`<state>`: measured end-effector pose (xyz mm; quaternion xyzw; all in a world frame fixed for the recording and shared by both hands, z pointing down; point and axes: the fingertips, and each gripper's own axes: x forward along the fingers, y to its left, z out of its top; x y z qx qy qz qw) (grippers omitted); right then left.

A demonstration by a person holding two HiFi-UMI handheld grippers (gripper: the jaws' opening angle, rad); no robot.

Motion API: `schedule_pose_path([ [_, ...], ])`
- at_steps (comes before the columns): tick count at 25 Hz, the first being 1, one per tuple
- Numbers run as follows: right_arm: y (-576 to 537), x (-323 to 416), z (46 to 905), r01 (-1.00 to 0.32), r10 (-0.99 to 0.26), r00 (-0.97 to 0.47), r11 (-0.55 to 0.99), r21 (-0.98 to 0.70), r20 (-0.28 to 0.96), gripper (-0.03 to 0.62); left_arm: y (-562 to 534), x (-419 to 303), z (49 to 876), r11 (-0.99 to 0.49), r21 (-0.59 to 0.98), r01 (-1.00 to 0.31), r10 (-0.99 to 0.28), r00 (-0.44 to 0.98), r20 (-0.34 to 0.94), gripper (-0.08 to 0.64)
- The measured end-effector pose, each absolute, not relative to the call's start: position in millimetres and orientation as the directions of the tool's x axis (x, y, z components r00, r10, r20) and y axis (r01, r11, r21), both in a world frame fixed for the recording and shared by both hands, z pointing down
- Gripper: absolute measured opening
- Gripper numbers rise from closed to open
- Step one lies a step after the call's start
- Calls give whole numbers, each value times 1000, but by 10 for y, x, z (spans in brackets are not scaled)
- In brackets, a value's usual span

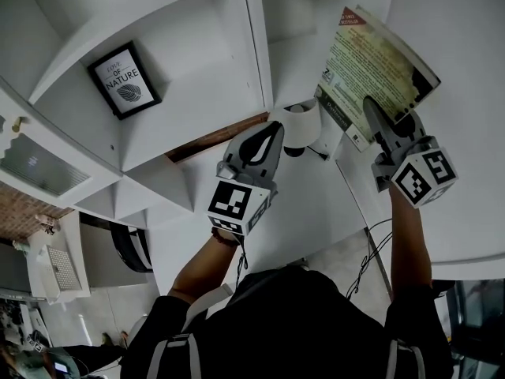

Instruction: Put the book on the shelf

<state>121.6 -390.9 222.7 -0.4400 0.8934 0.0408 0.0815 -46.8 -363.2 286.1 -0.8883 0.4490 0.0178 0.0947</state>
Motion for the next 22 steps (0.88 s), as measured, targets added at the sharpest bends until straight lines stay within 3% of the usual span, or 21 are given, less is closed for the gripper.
schedule_pose_path([
  [22,-4974,917,1896,-827,-818,-561,558,59,-130,163,-3922,-332,2654,-592,-175,-787,-780,614,-124,29],
])
